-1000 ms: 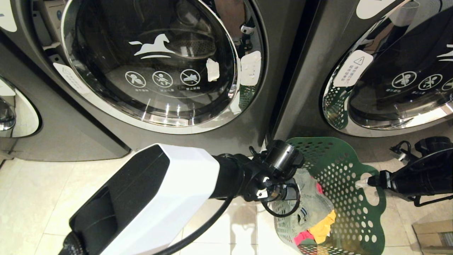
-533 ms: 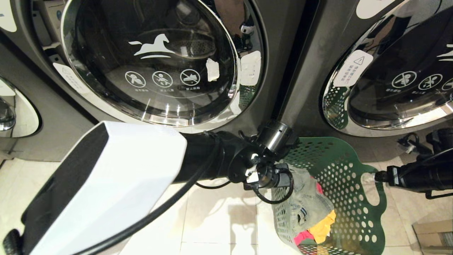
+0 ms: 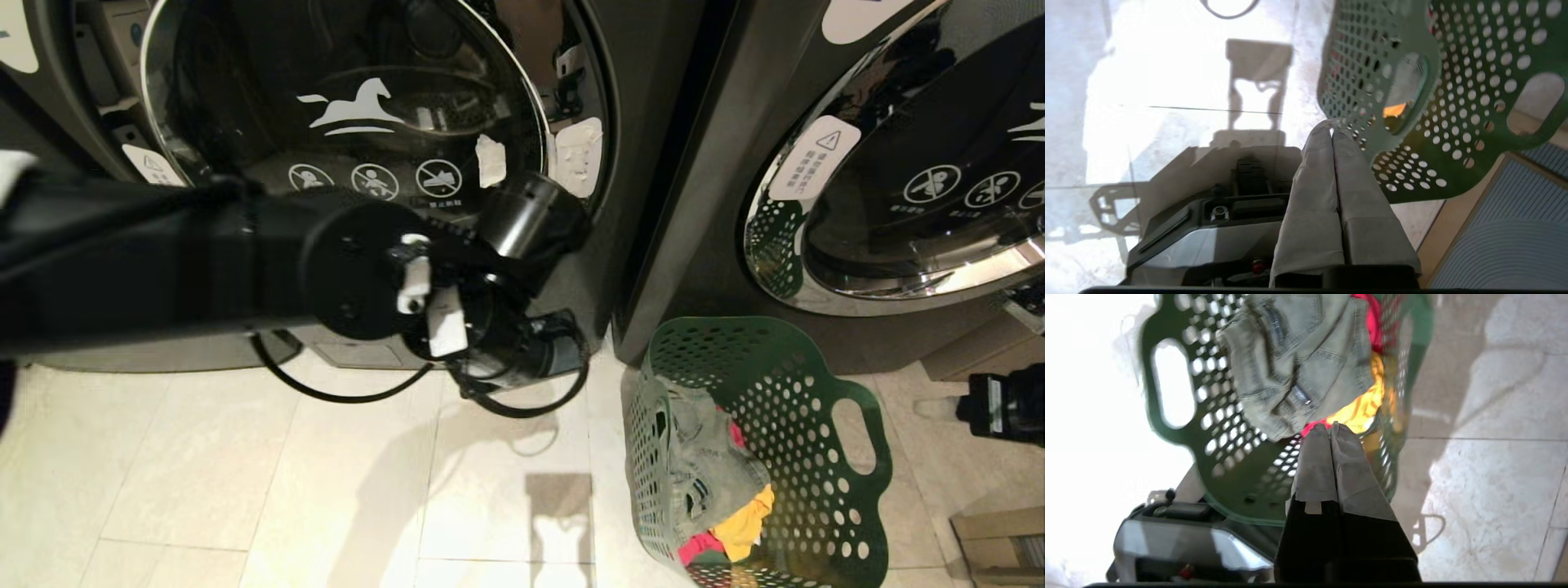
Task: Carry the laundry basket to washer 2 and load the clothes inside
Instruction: Open the lid of the washing machine
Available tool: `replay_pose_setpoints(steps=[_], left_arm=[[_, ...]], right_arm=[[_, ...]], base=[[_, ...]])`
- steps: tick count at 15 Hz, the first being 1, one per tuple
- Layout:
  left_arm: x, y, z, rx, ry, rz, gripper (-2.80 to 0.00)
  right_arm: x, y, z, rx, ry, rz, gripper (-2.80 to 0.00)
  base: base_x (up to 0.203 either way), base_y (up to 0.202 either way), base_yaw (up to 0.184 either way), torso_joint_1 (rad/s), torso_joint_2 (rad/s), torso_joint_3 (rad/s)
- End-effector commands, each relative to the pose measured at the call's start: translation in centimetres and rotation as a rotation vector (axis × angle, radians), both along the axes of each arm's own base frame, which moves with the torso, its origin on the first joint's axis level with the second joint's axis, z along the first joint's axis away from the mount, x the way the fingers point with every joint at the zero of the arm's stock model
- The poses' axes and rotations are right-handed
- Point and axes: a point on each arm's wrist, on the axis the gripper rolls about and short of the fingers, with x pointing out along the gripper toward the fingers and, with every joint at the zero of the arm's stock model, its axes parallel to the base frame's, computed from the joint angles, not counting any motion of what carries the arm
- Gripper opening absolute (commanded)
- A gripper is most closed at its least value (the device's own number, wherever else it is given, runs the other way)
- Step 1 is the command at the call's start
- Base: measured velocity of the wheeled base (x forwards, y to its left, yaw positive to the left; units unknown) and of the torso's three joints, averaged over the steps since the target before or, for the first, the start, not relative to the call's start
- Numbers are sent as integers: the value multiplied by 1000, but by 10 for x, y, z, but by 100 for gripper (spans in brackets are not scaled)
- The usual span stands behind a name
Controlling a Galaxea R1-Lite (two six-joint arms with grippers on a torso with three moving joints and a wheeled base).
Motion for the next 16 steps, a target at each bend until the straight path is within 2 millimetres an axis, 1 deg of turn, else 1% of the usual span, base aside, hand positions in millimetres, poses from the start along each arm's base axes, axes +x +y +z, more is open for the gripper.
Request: replay_pose_setpoints(steps=[1,2,3,4,5,6,7,8,10,12,14,16], left_arm=[[-23,74,43,-76,-66,115,-280],[-30,103,52,-91,-88,176,-280],[-39,137,59,-98,-115,253,-280],[-50,172,62,-90,-142,342,-280],[-65,200,59,-68,-161,419,-280],[-84,224,54,-46,-176,485,-280],[-105,242,45,-28,-186,546,-280],[-125,255,37,-18,-199,601,-280],[-163,274,9,16,-195,738,-280],[-194,279,-22,40,-181,805,-280],[-216,279,-49,86,-173,794,-280],[-231,278,-76,258,-156,649,-280]], right_arm=[[-49,25,21,-28,-121,42,-280],[-60,31,22,-30,-140,56,-280],[-68,35,20,-32,-148,68,-280],[-74,37,15,-38,-140,67,-280],[-79,38,10,-50,-127,52,-280],[-85,39,2,-67,-112,35,-280],[-94,41,-6,-92,-100,29,-280],[-101,42,-14,-113,-87,33,-280],[-114,44,-34,-177,-27,-2,-280],[-127,45,-54,-251,13,-14,-280],[-139,48,-64,-282,0,-6,-280],[-146,51,-75,-268,13,26,-280]], base=[[0,0,0,0,0,0],[0,0,0,0,0,0],[0,0,0,0,0,0],[0,0,0,0,0,0],[0,0,0,0,0,0],[0,0,0,0,0,0],[0,0,0,0,0,0],[0,0,0,0,0,0],[0,0,0,0,0,0],[0,0,0,0,0,0],[0,0,0,0,0,0],[0,0,0,0,0,0]])
